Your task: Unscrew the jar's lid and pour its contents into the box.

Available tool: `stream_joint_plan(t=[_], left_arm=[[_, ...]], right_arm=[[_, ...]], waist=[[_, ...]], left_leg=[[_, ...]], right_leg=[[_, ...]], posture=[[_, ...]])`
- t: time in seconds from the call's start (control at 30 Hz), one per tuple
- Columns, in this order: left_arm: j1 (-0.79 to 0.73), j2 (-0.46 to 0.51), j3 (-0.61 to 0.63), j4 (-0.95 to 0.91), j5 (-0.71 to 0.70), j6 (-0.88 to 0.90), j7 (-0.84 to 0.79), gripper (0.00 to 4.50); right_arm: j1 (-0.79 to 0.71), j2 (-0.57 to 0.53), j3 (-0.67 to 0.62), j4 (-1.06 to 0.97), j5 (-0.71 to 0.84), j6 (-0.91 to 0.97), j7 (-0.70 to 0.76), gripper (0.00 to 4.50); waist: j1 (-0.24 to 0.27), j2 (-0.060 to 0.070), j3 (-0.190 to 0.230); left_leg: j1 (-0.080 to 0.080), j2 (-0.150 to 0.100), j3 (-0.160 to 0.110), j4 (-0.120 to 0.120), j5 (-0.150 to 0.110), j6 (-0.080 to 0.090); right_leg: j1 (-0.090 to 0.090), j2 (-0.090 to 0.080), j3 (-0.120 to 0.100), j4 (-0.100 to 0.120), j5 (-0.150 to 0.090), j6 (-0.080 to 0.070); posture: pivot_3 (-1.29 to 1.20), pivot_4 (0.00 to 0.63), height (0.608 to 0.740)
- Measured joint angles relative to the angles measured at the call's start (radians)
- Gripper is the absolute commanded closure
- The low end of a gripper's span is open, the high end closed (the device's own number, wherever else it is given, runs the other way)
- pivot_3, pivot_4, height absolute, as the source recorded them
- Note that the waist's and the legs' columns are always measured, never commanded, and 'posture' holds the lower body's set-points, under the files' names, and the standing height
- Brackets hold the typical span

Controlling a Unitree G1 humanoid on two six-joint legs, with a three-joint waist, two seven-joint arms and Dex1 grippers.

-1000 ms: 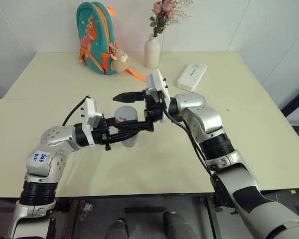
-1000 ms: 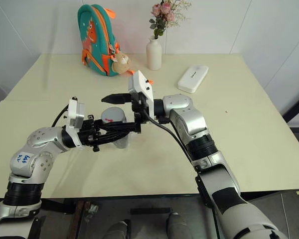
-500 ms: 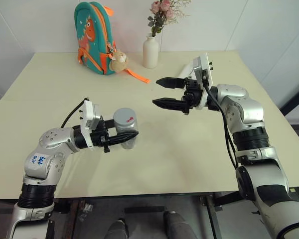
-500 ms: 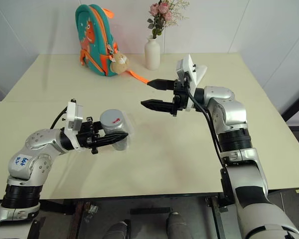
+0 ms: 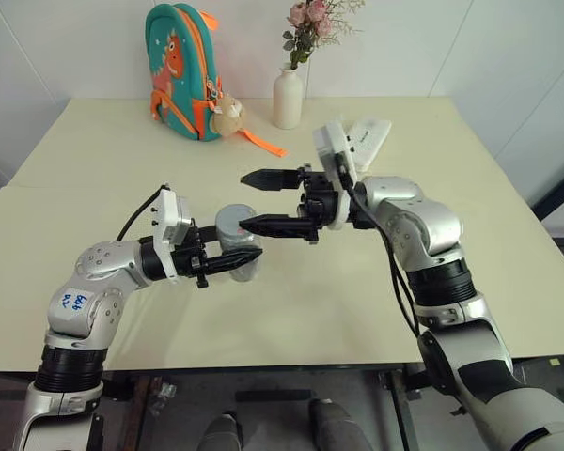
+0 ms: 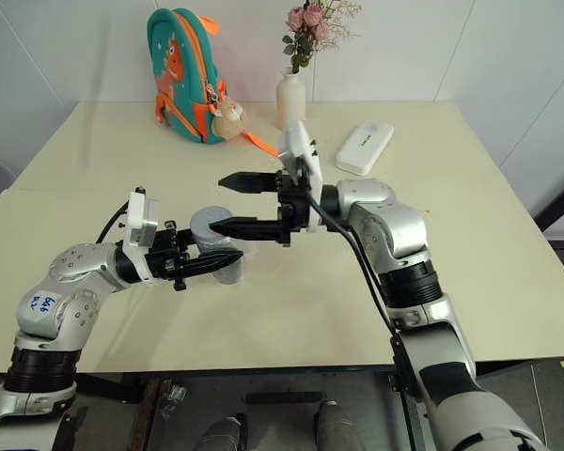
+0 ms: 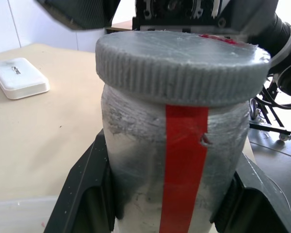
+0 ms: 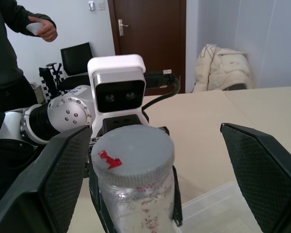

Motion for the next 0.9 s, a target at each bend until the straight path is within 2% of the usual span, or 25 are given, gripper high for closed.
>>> stream_joint_plan(t=[0.27,0.6,0.83,0.9], left_arm=[[-0.043,-0.004,-0.009,0.037,0.003,0.001,-0.001,2.55],[-0.069,-0.004,-0.020,0.066,0.006,-0.001,-0.010,2.55],[-0.074,-0.006,0.003,0.067,0.008,-0.001,0.016,2.55],[-0.061,-0.004,-0.009,0.057,0.010,-0.001,0.001,2.55]], right_arm=[[-0.029,0.065,0.050,0.052,-0.080,-0.079,-0.038,0.04],[-0.038,0.067,0.054,0.084,-0.088,-0.095,-0.043,0.04],[-0.045,-0.013,0.013,0.090,-0.021,-0.061,-0.005,0.04],[-0.045,-0.067,-0.056,0.101,-0.001,-0.055,-0.018,0.04]], waist=[[-0.001,0.000,0.000],[-0.002,0.000,0.000],[0.000,0.000,0.000],[0.001,0.000,0.000]], left_leg=[[0.000,0.000,0.000,0.000,0.000,0.000],[0.000,0.000,0.000,0.000,0.000,0.000],[0.000,0.000,0.000,0.000,0.000,0.000],[0.000,0.000,0.000,0.000,0.000,0.000]], right_leg=[[0.000,0.000,0.000,0.000,0.000,0.000],[0.000,0.000,0.000,0.001,0.000,0.000],[0.000,0.000,0.000,0.001,0.000,0.000],[0.000,0.000,0.000,0.000,0.000,0.000]], posture=[[0.00,0.150,0.740],[0.00,0.150,0.740],[0.00,0.150,0.740],[0.00,0.150,0.740]])
